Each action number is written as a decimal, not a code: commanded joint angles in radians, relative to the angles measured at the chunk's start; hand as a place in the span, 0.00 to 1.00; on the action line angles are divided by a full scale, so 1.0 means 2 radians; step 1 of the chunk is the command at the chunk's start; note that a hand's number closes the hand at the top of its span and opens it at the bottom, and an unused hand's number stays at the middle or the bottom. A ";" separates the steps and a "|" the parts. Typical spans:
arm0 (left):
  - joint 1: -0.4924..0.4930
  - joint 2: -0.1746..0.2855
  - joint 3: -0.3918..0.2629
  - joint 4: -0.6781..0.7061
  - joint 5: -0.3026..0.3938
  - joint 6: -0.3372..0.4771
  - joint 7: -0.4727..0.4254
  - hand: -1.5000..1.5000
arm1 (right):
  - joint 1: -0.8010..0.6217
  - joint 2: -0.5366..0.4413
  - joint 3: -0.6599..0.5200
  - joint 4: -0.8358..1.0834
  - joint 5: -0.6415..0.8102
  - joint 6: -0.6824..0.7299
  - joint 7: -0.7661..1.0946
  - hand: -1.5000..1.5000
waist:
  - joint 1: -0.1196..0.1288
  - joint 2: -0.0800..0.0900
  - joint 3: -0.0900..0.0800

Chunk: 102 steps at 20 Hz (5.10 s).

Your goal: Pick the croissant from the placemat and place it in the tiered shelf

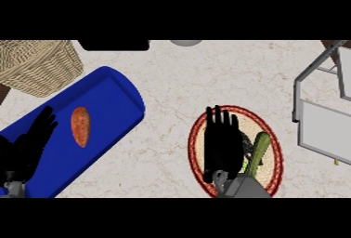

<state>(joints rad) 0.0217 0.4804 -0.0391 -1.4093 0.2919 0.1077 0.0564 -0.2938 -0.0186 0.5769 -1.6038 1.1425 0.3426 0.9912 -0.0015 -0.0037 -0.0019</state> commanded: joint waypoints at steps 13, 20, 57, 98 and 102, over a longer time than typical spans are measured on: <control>-0.008 -0.034 0.016 0.013 -0.030 -0.013 0.008 0.50 | -0.038 -0.015 -0.095 0.078 0.017 0.076 -0.031 0.00 | 0.002 0.002 0.001; -0.009 -0.043 0.045 0.030 -0.052 -0.051 -0.016 0.50 | -0.011 -0.019 -0.100 0.113 0.052 0.018 -0.086 0.00 | 0.002 0.002 0.001; 0.018 -0.071 0.114 -0.009 -0.087 -0.079 0.010 0.50 | 0.121 -0.163 -0.190 -0.091 -0.038 -0.064 -0.344 1.00 | -0.027 -0.006 0.001; 0.000 -0.095 0.101 -0.022 -0.112 -0.094 0.031 0.50 | 0.105 -0.511 -0.743 -0.217 -0.639 0.108 -0.149 1.00 | 0.006 0.003 0.001; 0.003 -0.100 0.105 -0.019 -0.117 -0.092 0.018 0.50 | 0.087 -0.508 -0.690 -0.205 -0.578 0.070 -0.165 1.00 | 0.007 0.003 0.001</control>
<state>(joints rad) 0.0219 0.2840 0.1709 -1.4217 0.0608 -0.0728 0.0832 -0.0985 -1.0301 -0.8880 -2.0576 -0.1317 0.5234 0.7095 0.0078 0.0015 -0.0007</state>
